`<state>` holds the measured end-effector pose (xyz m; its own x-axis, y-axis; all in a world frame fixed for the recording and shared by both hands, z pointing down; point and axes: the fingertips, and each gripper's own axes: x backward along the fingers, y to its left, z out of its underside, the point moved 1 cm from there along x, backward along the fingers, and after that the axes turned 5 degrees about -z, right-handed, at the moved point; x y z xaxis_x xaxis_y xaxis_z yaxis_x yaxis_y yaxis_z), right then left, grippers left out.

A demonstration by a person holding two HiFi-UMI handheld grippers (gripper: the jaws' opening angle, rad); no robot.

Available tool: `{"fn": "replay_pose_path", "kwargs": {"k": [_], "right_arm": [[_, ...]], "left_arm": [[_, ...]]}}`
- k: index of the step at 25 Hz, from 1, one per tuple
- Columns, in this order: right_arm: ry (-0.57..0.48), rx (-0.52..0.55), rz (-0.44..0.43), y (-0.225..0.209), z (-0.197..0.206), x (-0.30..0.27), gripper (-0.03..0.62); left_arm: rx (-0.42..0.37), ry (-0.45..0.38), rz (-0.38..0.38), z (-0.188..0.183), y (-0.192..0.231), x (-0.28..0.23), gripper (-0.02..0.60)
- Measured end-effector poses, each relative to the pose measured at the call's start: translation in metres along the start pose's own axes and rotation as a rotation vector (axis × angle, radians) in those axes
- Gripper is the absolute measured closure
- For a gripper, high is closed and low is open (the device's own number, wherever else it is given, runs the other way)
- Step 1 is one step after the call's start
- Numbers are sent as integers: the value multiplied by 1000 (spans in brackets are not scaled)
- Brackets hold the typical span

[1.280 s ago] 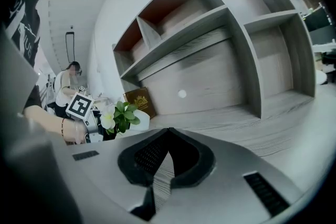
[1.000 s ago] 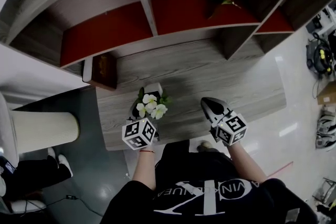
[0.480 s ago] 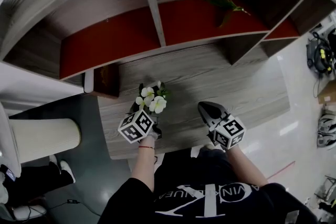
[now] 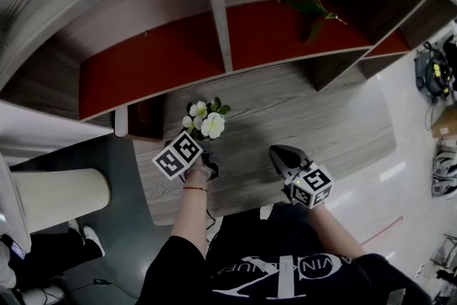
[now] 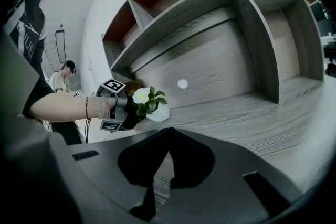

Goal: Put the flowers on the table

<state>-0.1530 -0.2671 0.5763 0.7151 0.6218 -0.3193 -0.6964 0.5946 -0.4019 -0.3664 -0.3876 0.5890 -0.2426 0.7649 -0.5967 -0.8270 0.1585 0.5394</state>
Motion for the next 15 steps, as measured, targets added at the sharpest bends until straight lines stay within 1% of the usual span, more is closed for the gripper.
{"fn": "replay_pose_path", "kwargs": {"k": [6,12,15], "right_arm": [[3,-5,6,4,2,-1,583],[-14,-30,4,7,7,-2,583],[-8,-28,7,8,6,-2,583]], "left_arm": [[98,26,28,-7,-1,-17,555],[141,38,44,-12,-3,-30,554],[188,41,56,-12,-1,-34,554]]}}
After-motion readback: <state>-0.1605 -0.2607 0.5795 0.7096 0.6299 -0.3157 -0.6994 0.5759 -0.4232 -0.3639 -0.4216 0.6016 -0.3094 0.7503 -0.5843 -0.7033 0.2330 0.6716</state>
